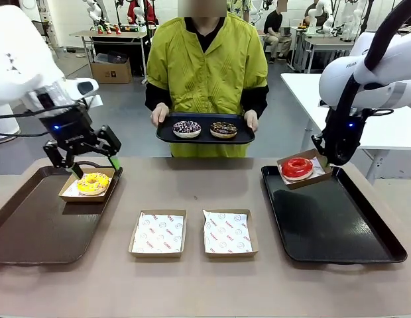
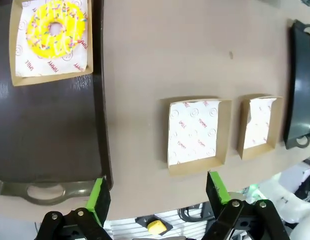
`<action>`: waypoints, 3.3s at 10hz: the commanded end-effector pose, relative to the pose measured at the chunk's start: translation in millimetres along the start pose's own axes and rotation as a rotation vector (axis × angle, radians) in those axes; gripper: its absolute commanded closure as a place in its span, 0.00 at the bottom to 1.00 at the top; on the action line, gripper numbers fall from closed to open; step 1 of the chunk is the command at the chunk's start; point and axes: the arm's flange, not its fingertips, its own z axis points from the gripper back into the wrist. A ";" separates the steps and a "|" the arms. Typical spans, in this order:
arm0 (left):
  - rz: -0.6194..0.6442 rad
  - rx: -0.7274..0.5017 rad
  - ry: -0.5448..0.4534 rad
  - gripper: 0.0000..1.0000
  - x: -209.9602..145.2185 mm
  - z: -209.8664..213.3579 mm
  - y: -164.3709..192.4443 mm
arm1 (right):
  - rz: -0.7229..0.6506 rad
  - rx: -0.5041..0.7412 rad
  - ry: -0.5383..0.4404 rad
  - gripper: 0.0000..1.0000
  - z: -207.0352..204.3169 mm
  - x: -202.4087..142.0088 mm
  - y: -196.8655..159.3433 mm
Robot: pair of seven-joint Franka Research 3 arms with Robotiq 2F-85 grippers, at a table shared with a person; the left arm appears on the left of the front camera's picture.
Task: Individually package the donuts and arrange them on the tray.
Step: Place the picked Paper togo box on the Handle tray while simultaneously picking up another Paper togo box from the table with the other hand.
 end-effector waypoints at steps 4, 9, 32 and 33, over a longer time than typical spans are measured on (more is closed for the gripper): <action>0.043 0.157 -0.084 0.00 14.4 -65.1 -34.4 | -0.002 -0.007 -0.003 0.99 2.3 -1.7 -3.8; 0.020 0.150 -0.060 0.00 12.4 -81.4 -34.3 | -0.002 -0.007 -0.003 0.99 2.3 -1.7 -3.8; -0.169 0.187 -0.022 0.00 -40.5 -160.3 -58.3 | -0.063 -0.003 0.038 0.99 -58.6 20.7 27.6; -0.155 0.186 -0.017 0.00 -37.6 -162.9 -57.2 | -0.066 -0.001 0.037 0.99 -58.8 21.1 27.4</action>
